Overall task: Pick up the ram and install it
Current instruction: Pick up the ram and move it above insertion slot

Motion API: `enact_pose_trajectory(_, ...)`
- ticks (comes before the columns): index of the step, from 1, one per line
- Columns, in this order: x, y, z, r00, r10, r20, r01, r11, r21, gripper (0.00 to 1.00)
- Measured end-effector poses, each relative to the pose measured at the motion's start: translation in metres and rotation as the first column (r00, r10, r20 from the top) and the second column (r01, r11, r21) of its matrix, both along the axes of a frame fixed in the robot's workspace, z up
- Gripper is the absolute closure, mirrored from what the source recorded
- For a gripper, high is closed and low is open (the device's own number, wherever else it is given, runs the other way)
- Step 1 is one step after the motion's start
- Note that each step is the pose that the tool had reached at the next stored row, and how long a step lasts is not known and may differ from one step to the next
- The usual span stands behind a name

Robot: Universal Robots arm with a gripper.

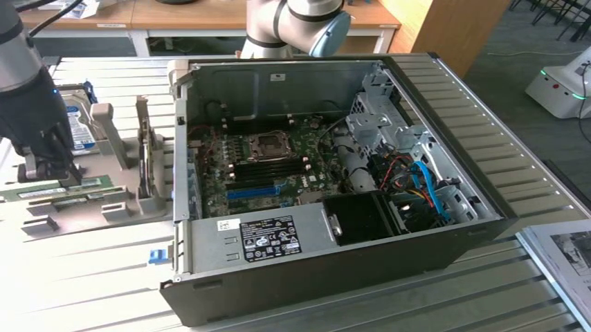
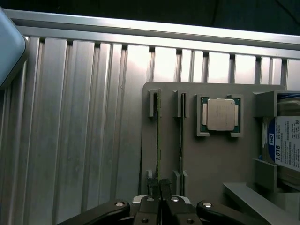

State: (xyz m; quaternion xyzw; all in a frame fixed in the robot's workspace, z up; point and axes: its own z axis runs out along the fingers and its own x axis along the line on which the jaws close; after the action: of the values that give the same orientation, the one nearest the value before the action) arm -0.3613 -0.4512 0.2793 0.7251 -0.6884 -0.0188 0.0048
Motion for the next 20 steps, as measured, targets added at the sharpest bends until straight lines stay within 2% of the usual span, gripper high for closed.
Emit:
enact_pose_trajectory(14,0.001,0.0000,0.0276,1.0000,0.000,0.0000,0.000,1.0000,0.0000,0.88)
enact_pose_trajectory(20,0.001,0.0000,0.0364,1.0000,0.000,0.0000,0.000,1.0000,0.0000,0.88)
